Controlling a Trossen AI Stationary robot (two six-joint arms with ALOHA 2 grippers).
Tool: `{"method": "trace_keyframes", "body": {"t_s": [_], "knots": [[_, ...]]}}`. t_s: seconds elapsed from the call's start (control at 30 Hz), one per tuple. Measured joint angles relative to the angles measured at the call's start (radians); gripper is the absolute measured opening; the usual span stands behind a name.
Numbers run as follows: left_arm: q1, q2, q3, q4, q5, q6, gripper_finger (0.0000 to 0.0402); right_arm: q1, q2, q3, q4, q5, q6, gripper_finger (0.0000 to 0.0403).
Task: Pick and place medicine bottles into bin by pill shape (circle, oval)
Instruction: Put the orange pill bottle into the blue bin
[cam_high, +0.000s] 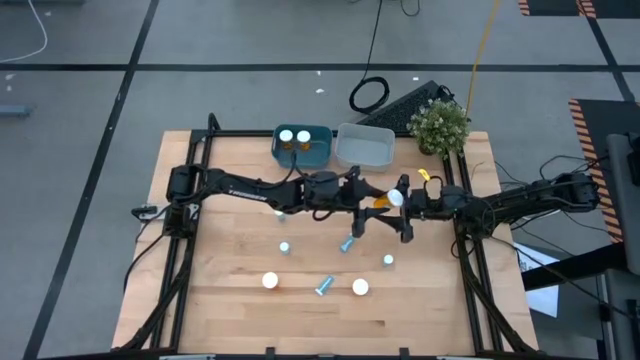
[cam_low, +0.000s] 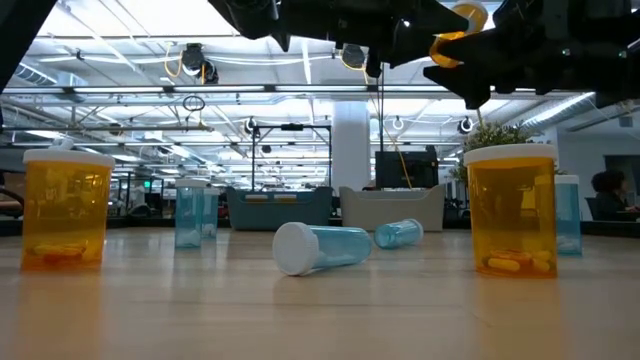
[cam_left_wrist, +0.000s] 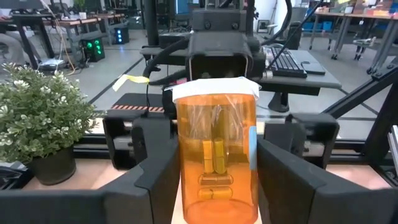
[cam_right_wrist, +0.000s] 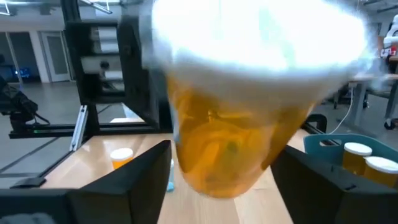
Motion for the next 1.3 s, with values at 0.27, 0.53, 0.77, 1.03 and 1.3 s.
{"method": "trace_keyframes", "body": {"t_s": [0.27, 0.53, 0.77, 1.03, 1.3], "knots": [[0.012, 0.0, -0.081, 0.126, 0.007, -0.007, 0.02, 0.0, 0.0, 0.0, 0.012, 0.003, 0.009, 0.0201], [0.012, 0.0, -0.098, 0.159, 0.007, 0.002, 0.02, 0.0, 0.0, 0.0, 0.011, 0.002, 0.004, 0.0172], [0.014, 0.0, -0.098, 0.141, 0.003, 0.011, 0.0226, 0.0, 0.0, 0.0, 0.002, 0.002, -0.001, 0.0183], [0.032, -0.065, -0.099, -0.048, -0.005, 0.016, 0.0323, 0.0, 0.0, 0.0, -0.042, 0.004, -0.001, 0.0179], [0.037, -0.221, -0.099, -0.387, -0.098, 0.037, 0.0375, -0.001, 0.0, 0.0, -0.18, 0.088, 0.0, 0.0179]]}}
